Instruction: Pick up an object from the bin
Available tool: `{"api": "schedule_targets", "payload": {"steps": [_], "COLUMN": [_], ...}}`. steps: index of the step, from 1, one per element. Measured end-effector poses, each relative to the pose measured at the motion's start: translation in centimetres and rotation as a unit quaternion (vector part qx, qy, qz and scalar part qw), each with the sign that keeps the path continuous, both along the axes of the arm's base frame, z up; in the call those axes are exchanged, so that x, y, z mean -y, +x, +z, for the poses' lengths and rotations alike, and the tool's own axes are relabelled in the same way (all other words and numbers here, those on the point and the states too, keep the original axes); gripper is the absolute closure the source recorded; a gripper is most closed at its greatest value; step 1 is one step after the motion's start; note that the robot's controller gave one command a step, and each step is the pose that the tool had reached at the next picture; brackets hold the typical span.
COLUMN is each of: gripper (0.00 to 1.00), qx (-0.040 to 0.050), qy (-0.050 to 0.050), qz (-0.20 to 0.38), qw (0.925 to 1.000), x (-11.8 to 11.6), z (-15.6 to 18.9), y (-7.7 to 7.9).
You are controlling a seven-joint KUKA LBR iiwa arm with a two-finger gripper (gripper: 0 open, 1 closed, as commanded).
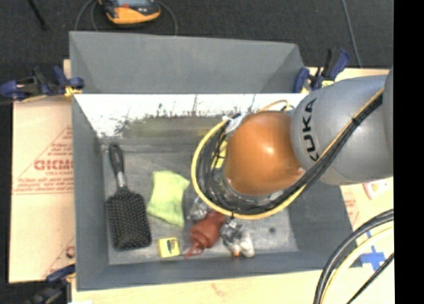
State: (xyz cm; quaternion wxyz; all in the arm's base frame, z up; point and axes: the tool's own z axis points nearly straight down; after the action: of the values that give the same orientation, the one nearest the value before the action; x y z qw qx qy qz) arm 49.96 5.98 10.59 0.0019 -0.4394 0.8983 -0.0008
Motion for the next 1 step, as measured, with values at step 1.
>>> {"api": "schedule_targets", "payload": {"steps": [1], "gripper": [1.00], "qx": [-0.0001], "qy": [0.000], "qz": [0.000], "qw": [1.0000], "x": [0.01], "z": [0.40], "y": [0.00]}}
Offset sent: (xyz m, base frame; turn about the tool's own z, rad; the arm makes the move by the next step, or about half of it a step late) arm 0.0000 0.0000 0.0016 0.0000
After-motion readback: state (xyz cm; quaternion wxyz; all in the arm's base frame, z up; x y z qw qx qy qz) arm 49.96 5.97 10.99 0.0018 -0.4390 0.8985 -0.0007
